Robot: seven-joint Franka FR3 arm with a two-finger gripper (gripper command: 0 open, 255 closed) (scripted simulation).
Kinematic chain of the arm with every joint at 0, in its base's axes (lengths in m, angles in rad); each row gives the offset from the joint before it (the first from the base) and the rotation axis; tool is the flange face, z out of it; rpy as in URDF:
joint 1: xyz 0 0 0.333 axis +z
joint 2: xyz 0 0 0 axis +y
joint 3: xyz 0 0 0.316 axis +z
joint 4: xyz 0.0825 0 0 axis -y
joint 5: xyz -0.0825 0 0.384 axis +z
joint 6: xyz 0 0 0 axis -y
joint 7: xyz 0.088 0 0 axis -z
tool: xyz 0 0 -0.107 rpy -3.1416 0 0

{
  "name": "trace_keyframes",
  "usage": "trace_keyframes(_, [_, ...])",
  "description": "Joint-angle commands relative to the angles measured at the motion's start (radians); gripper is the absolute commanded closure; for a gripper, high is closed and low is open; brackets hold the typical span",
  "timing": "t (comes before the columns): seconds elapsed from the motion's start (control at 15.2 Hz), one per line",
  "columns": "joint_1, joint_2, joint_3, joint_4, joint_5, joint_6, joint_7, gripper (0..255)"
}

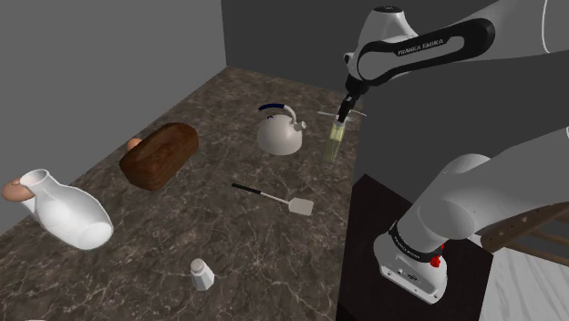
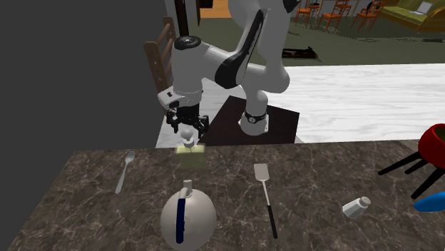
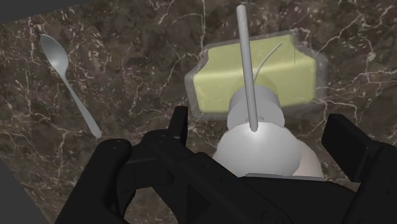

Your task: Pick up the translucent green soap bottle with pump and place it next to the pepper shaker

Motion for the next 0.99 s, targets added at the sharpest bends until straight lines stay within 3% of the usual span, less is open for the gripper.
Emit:
trace_keyframes(0.0, [0.001, 0.012, -0.003, -0.005, 0.000, 0.018, 0.000, 0])
trace_keyframes(0.4, [0.001, 0.012, -0.003, -0.005, 0.000, 0.018, 0.000, 0])
trace_keyframes(0.46, [0.001, 0.012, -0.003, -0.005, 0.000, 0.018, 0.000, 255])
trace_keyframes(0.92, [0.000, 0.011, -0.003, -0.006, 0.000, 0.018, 0.000, 255])
